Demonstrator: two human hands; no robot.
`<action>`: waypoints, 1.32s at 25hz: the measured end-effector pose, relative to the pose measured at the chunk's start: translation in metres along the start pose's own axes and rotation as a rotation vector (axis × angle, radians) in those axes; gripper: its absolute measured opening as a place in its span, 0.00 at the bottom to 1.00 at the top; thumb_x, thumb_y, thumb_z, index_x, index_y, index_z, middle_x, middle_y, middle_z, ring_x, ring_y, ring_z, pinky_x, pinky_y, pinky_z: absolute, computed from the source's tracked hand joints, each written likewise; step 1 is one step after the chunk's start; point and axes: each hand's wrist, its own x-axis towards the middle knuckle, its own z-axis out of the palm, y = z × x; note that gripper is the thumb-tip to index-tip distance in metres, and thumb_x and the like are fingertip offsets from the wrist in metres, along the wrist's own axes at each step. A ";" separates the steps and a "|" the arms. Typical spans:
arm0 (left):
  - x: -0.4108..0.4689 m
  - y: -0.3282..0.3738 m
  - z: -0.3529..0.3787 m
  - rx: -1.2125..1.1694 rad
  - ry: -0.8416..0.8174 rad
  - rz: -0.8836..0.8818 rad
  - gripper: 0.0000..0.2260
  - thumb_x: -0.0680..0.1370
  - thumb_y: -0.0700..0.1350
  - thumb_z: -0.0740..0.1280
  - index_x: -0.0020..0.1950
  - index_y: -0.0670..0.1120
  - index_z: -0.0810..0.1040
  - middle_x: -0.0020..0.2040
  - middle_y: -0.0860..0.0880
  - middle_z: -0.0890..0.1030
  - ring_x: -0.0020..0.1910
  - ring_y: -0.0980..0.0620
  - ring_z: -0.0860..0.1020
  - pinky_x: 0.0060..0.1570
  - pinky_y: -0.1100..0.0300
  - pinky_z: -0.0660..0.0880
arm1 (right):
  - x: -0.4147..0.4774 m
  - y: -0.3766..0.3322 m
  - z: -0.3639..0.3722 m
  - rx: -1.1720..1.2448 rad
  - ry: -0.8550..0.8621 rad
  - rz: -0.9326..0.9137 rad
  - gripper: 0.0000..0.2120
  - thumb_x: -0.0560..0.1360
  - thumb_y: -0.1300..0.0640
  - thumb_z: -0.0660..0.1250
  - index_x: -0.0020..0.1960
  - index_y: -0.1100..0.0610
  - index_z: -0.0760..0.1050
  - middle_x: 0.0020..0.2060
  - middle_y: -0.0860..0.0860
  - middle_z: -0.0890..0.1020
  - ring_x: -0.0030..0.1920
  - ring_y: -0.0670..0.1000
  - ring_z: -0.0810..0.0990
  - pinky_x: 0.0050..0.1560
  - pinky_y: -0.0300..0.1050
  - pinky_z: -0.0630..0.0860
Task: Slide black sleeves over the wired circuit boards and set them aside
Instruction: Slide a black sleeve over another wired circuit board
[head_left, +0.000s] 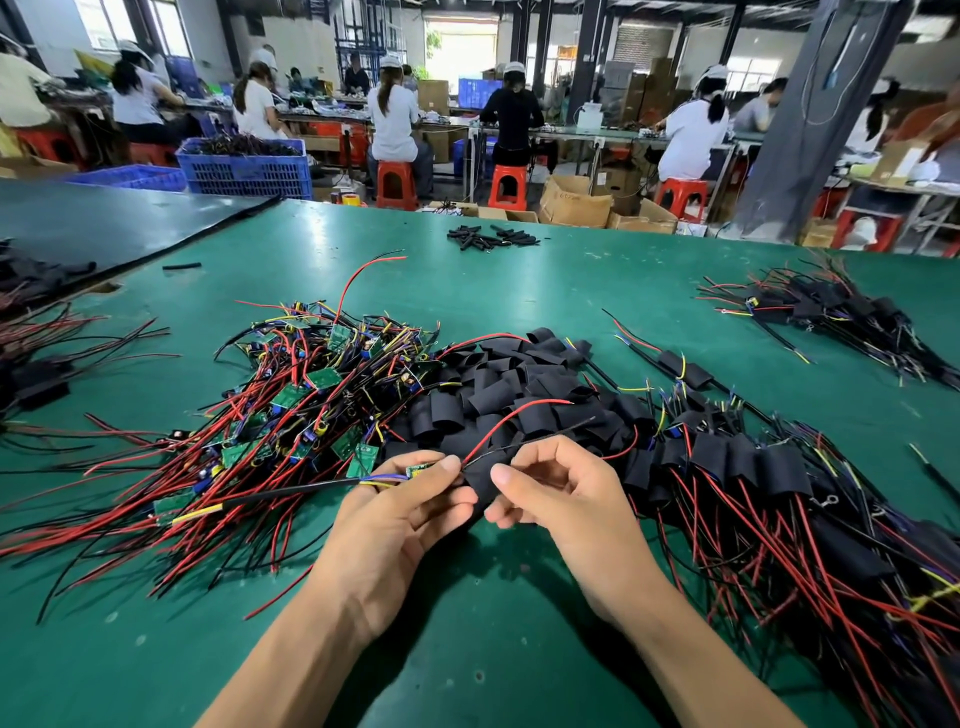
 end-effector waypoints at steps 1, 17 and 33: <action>0.000 0.000 -0.001 0.000 0.004 0.002 0.15 0.64 0.40 0.76 0.49 0.41 0.80 0.37 0.41 0.82 0.33 0.50 0.83 0.34 0.61 0.81 | 0.000 0.001 0.000 0.017 -0.003 0.015 0.05 0.75 0.67 0.71 0.48 0.65 0.75 0.35 0.63 0.83 0.34 0.55 0.85 0.38 0.40 0.79; 0.001 0.000 0.000 0.024 0.005 -0.014 0.16 0.62 0.42 0.75 0.48 0.44 0.78 0.41 0.42 0.86 0.35 0.49 0.85 0.34 0.59 0.81 | 0.000 -0.009 -0.013 -0.224 -0.312 -0.051 0.10 0.77 0.63 0.70 0.55 0.51 0.82 0.37 0.57 0.79 0.28 0.52 0.75 0.32 0.46 0.74; 0.004 0.002 -0.003 0.038 0.040 0.086 0.13 0.65 0.41 0.74 0.47 0.42 0.78 0.35 0.44 0.82 0.35 0.48 0.84 0.34 0.59 0.81 | 0.012 -0.006 -0.018 0.068 0.125 -0.120 0.13 0.70 0.56 0.74 0.53 0.55 0.78 0.40 0.57 0.86 0.25 0.52 0.77 0.30 0.42 0.75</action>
